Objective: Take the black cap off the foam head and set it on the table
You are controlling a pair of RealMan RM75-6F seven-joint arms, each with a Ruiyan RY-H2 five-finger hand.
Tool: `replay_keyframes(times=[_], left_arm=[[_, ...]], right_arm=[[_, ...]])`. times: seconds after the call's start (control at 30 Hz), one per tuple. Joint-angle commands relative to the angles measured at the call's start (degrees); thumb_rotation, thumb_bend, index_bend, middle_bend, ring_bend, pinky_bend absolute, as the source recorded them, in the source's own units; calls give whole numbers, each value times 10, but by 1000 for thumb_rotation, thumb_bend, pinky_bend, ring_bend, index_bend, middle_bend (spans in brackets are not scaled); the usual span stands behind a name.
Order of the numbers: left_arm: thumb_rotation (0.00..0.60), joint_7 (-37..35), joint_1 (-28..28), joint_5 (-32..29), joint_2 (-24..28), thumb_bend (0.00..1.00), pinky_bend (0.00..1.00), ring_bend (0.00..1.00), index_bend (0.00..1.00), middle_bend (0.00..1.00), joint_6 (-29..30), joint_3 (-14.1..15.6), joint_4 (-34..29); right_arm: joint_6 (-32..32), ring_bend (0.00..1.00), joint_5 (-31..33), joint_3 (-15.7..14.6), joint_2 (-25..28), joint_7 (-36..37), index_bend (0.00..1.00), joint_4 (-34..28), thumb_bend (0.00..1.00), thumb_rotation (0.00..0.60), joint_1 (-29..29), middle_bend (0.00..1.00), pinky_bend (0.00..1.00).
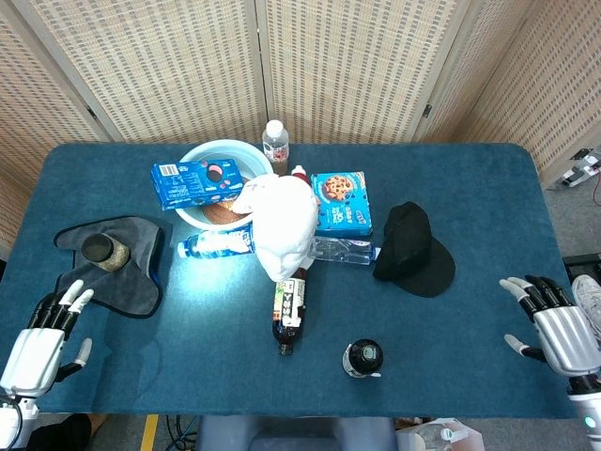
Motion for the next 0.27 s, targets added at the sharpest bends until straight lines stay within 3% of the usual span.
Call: replay_keyframes(times=[0.03,0.27], left_arm=[[600,1,0,0,0,437,0,0,0,0,0,0,-2],[600,4,0,-3,-1,437,0,0,0,0,-1,-1,-3]], right_arm=[[12,138,-9,-6,9,-4,213,-14,3,600,-15,224,171],[12,138,-15,-3,17,-13,213,-34,3,600,-25,224,170]])
